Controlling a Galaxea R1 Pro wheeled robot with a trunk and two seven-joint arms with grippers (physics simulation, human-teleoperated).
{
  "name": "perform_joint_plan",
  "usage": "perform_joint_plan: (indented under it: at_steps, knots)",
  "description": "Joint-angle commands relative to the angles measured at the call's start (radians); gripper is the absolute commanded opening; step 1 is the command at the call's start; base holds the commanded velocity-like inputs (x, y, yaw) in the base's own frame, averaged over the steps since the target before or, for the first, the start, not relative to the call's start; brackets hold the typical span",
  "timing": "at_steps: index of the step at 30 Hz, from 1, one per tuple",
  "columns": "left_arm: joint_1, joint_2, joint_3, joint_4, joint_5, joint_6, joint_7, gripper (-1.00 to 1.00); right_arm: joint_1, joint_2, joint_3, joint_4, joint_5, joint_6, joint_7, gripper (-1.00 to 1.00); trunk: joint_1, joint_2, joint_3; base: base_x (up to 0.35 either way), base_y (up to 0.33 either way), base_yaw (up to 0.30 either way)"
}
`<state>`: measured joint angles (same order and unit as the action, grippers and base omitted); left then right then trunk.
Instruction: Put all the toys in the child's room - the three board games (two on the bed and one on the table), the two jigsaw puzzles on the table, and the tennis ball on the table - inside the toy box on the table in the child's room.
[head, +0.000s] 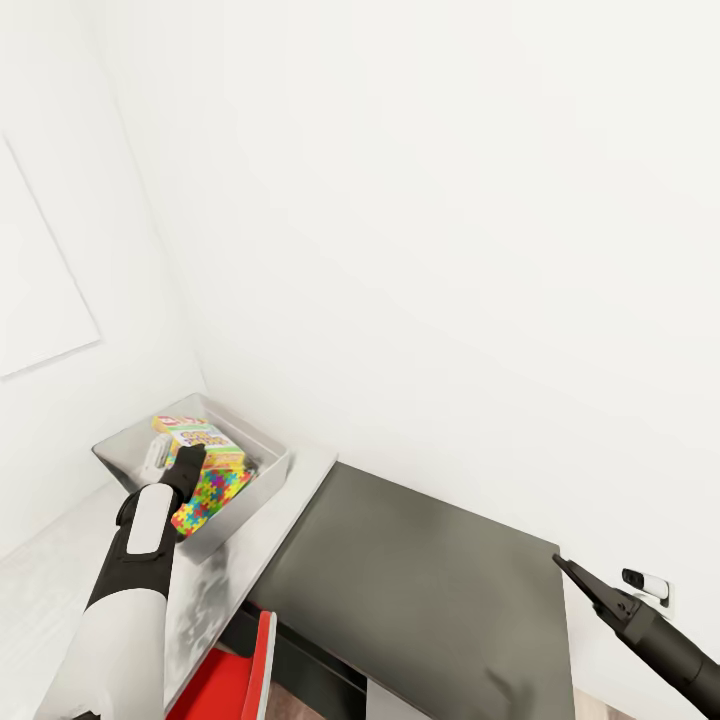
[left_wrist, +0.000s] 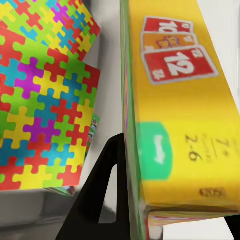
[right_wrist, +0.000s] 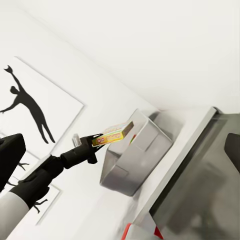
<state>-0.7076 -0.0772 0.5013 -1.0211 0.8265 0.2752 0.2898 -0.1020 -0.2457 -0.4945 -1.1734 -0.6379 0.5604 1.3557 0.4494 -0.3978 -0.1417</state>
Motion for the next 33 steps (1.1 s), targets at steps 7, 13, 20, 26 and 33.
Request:
perform_joint_plan:
  at_steps: [7, 13, 20, 26, 33]
  knots:
    - [-0.001, -0.001, 0.002, -0.002, 0.011, -0.009, 0.005, -1.0, -0.001, 0.002, -0.001, 0.002, -0.002, 0.009, 0.024, 1.0, 0.001, -0.002, -0.002, 0.0, 0.0, 0.0]
    - [-0.001, -0.004, 0.002, -0.002, 0.01, -0.012, 0.005, 1.0, -0.001, 0.001, -0.001, 0.003, -0.002, 0.009, 0.029, 1.0, 0.001, -0.002, -0.002, 0.0, 0.0, 0.0]
    - [-0.001, -0.001, 0.002, -0.005, 0.01, -0.012, 0.005, 1.0, -0.001, 0.0, -0.001, 0.003, -0.002, 0.009, 0.029, 1.0, 0.001, -0.002, -0.002, 0.0, 0.0, 0.0]
    - [-0.001, 0.0, 0.002, -0.013, 0.01, -0.007, 0.008, 1.0, -0.001, -0.001, -0.001, 0.004, -0.002, 0.009, 0.029, 1.0, 0.001, -0.002, -0.002, 0.0, 0.0, 0.0]
    - [0.008, 0.004, 0.001, -0.109, 0.011, 0.018, 0.008, 1.0, -0.001, -0.001, -0.001, 0.005, -0.002, 0.009, 0.03, 1.0, 0.001, -0.002, -0.002, 0.0, 0.0, 0.0]
